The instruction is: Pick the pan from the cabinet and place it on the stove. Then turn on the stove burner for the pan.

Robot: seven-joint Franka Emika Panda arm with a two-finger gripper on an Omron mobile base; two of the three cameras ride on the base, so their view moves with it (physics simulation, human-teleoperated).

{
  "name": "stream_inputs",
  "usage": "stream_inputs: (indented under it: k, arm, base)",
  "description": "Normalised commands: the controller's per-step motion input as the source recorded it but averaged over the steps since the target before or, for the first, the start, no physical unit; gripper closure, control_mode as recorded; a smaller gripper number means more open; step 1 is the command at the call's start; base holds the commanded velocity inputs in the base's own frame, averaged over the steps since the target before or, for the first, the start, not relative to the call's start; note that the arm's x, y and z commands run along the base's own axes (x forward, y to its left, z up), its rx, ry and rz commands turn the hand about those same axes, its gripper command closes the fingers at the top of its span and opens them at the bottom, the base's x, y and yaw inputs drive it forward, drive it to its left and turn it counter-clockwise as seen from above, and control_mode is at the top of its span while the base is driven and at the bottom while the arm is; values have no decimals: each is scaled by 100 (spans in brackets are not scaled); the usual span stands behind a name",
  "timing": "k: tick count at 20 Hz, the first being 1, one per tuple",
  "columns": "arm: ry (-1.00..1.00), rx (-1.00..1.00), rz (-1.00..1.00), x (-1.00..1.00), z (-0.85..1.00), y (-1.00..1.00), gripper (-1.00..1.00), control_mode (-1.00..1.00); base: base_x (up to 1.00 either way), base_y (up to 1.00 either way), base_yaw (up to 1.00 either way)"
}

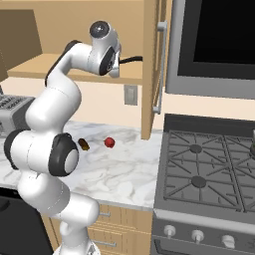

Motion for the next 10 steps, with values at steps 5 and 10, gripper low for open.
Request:
stream_inputs:
  k: [5, 10]
  arm:
    - [-4, 2, 3, 21, 0, -19, -100, -100]
    - [-3, 1, 3, 19, -4, -15, -100, -100]
  base:
    - [0, 0, 0]
    - [0, 0, 0]
